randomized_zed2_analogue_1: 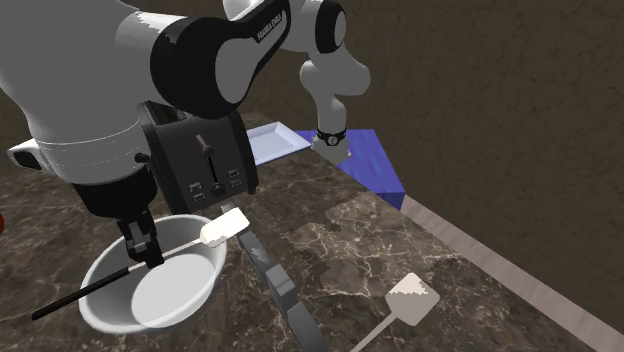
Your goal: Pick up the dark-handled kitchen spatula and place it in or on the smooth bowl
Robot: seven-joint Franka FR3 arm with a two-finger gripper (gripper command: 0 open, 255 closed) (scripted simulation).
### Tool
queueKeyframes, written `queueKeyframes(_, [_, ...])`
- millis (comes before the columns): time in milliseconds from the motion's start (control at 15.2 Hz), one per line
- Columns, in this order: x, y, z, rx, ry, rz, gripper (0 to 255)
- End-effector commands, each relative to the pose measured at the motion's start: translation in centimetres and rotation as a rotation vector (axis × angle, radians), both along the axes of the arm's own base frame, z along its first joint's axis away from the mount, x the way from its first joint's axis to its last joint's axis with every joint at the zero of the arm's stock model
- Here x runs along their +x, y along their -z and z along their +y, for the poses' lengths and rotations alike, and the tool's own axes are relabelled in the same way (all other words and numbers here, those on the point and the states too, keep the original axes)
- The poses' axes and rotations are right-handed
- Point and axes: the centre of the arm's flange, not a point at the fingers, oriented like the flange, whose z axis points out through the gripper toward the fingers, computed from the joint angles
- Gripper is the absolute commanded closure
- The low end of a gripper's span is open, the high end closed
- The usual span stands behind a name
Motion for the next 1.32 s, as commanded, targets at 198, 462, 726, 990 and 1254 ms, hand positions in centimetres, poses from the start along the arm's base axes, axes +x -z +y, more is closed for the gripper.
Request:
queueKeyframes(198, [0.0,0.0,0.0,0.0,0.0,0.0,0])
queueKeyframes(462, [0.0,0.0,0.0,0.0,0.0,0.0,0])
queueKeyframes(726, [-0.2,-5.0,0.3,0.0,0.0,0.0,0])
queueKeyframes(990, [-0.2,-5.0,0.3,0.0,0.0,0.0,0])
queueKeyframes(1254, [-0.2,-5.0,0.3,0.0,0.0,0.0,0])
